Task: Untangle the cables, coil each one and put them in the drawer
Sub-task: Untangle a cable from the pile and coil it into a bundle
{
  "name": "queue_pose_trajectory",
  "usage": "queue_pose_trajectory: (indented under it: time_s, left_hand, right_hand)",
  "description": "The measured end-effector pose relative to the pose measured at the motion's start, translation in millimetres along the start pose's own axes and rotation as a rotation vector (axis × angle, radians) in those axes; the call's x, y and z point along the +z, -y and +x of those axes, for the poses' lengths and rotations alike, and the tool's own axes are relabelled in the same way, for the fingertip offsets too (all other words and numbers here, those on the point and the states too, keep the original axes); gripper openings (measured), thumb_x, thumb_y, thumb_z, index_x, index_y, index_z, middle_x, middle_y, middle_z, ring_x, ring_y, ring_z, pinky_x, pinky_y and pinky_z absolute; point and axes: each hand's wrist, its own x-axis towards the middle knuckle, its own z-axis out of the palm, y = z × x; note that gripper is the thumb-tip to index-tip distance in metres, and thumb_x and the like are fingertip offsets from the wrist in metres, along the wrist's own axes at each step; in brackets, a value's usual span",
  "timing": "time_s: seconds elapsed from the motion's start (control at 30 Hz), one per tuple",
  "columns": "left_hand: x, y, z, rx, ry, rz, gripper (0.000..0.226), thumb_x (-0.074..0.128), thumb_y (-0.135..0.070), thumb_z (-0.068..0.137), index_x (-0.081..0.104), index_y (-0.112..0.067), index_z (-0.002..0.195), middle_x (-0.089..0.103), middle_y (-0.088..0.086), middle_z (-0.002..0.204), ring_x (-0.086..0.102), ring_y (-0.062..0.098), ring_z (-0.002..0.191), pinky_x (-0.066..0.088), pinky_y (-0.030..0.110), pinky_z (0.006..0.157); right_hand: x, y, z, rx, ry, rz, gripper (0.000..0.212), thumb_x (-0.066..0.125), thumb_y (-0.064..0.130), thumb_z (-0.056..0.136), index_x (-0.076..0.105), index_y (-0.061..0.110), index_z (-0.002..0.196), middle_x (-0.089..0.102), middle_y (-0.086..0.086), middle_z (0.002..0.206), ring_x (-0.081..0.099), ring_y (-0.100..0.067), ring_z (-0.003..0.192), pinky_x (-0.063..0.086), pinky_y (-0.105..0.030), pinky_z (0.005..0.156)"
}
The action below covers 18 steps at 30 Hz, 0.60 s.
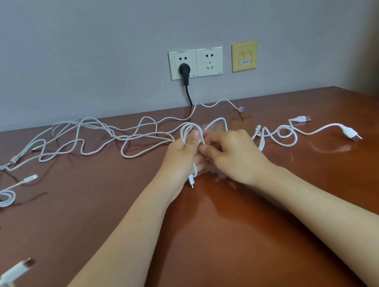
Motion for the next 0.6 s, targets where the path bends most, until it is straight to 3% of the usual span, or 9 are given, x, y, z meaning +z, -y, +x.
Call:
queue_pose_trajectory:
  time_s: [0.07, 0.13, 0.2, 0.3, 0.47, 0.6]
  left_hand:
    - [3, 1, 0, 0.020, 0.005, 0.030, 0.028, 0.036, -0.024, 0.100, 0.060, -0.014, 0.092, 0.061, -0.004, 0.058, 0.060, 0.013, 0.061, 0.054, 0.033, 0.072]
    - [5, 2, 0, 0.043, -0.008, 0.055, 0.028, 0.036, -0.022, 0.101, 0.061, -0.014, 0.092, 0.056, 0.000, 0.059, 0.052, 0.019, 0.061, 0.043, 0.040, 0.076]
    - [6, 0, 0, 0.055, -0.038, 0.059, 0.029, 0.035, -0.021, 0.101, 0.061, -0.014, 0.090, 0.058, 0.006, 0.072, 0.052, 0.023, 0.061, 0.044, 0.034, 0.071]
    - [4, -3, 0, 0.050, -0.061, 0.006, 0.029, 0.033, -0.019, 0.102, 0.058, -0.013, 0.088, 0.066, 0.005, 0.095, 0.061, 0.010, 0.054, 0.049, 0.021, 0.054]
    - [4, -4, -1, -0.003, -0.051, -0.090, 0.028, 0.034, -0.021, 0.102, 0.059, -0.013, 0.092, 0.070, 0.002, 0.072, 0.060, 0.023, 0.058, 0.053, 0.027, 0.050]
    - [3, -7, 0, -0.078, -0.061, -0.202, 0.028, 0.034, -0.023, 0.102, 0.060, -0.013, 0.095, 0.071, 0.001, 0.081, 0.068, 0.015, 0.068, 0.057, 0.030, 0.061]
  right_hand:
    - [-2, 3, 1, 0.082, 0.012, 0.037, 0.032, 0.053, 0.020, 0.091, 0.046, 0.018, 0.060, 0.060, -0.005, 0.068, 0.056, -0.032, 0.078, 0.043, -0.033, 0.069]
    - [-4, 5, 1, 0.163, 0.017, 0.103, 0.038, 0.053, 0.018, 0.091, 0.044, 0.018, 0.054, 0.060, 0.004, 0.068, 0.054, -0.024, 0.071, 0.039, -0.029, 0.066]
    - [-3, 7, 0, 0.219, 0.042, 0.178, 0.037, 0.053, 0.017, 0.091, 0.051, 0.012, 0.054, 0.058, 0.010, 0.053, 0.052, -0.009, 0.055, 0.041, -0.027, 0.062]
    - [1, 10, -1, 0.266, 0.097, 0.256, 0.031, 0.051, 0.016, 0.091, 0.060, 0.001, 0.066, 0.050, 0.008, 0.035, 0.048, -0.006, 0.037, 0.036, -0.017, 0.043]
    - [-3, 15, -1, 0.267, 0.149, 0.429, 0.020, 0.046, 0.023, 0.095, 0.059, 0.014, 0.084, 0.051, 0.008, 0.048, 0.047, 0.001, 0.039, 0.031, -0.009, 0.036]
    - [-4, 15, -3, 0.184, 0.170, 0.415, 0.016, 0.049, 0.023, 0.096, 0.058, 0.023, 0.083, 0.048, 0.011, 0.056, 0.050, 0.004, 0.043, 0.036, -0.009, 0.039]
